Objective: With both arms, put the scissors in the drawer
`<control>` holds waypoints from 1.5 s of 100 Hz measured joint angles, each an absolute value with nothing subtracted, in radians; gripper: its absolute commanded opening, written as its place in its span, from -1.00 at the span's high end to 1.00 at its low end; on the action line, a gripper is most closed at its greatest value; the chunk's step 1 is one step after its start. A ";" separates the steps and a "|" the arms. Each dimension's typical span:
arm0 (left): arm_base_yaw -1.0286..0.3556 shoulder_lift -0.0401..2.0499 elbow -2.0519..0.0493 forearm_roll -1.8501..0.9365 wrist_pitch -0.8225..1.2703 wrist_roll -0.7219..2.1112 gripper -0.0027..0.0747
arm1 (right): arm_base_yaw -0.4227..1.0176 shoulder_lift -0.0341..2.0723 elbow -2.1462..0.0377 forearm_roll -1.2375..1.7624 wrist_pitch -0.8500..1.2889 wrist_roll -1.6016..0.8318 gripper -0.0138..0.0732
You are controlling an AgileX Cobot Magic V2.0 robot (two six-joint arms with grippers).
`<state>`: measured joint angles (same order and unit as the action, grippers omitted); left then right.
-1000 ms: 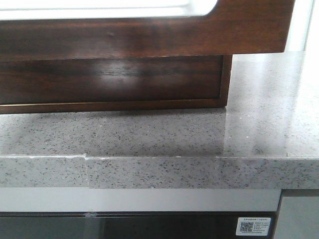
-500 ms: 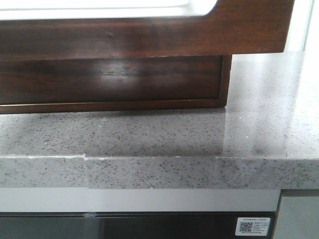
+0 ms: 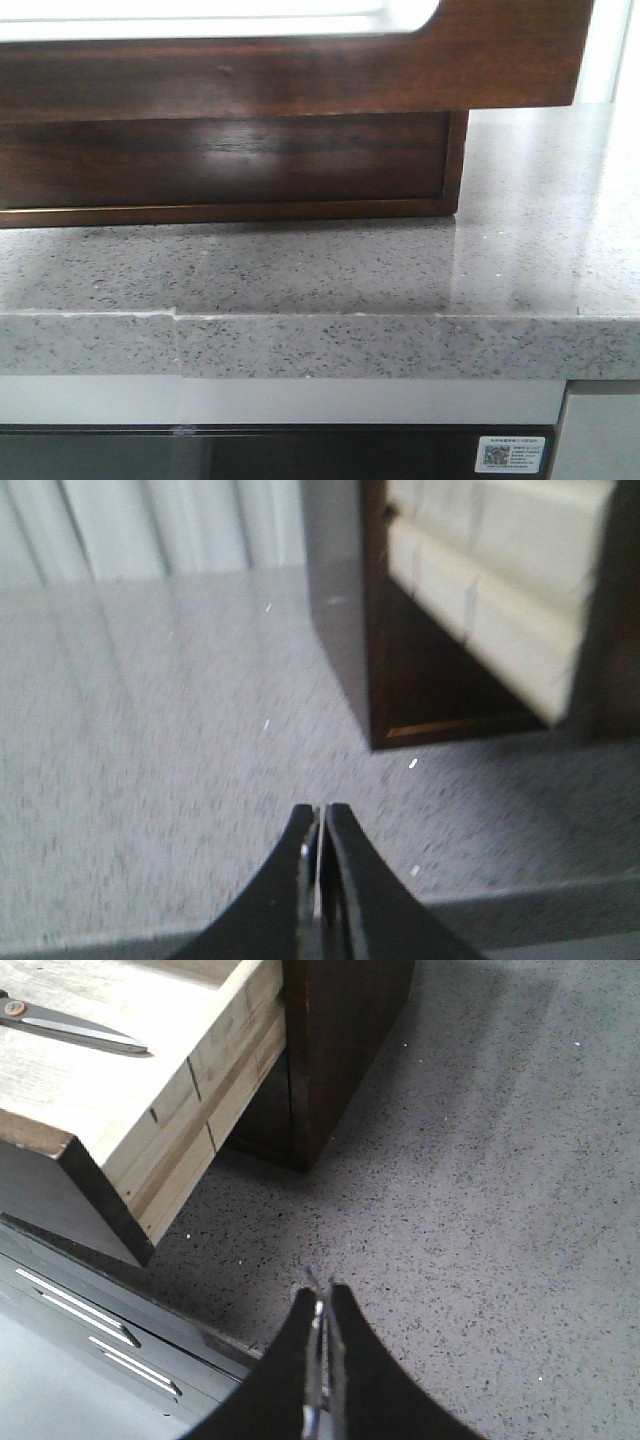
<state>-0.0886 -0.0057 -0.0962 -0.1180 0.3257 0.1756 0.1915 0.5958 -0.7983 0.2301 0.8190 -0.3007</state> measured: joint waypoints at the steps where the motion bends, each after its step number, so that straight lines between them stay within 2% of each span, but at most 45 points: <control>1: -0.089 -0.006 -0.081 -0.106 0.311 0.168 0.98 | 0.192 0.596 -0.798 0.230 0.819 -0.301 0.84; 22: -0.089 -0.006 -0.005 -0.036 0.131 0.069 0.98 | 0.192 0.596 -0.798 0.230 0.821 -0.301 0.84; 96: -0.089 -0.006 -0.005 -0.046 0.126 0.063 0.98 | 0.184 0.575 -0.784 0.228 0.811 -0.301 0.84; 108: -0.089 -0.006 -0.005 -0.046 0.125 0.063 0.98 | 0.111 0.487 -0.703 0.228 0.709 -0.301 0.84; 122: -0.089 -0.006 -0.005 -0.046 0.125 0.063 0.98 | 0.022 0.326 -0.522 0.228 0.486 -0.301 0.84; 150: -0.089 -0.006 -0.005 -0.046 0.125 0.063 0.98 | 0.006 0.143 -0.244 0.230 0.176 -0.289 0.84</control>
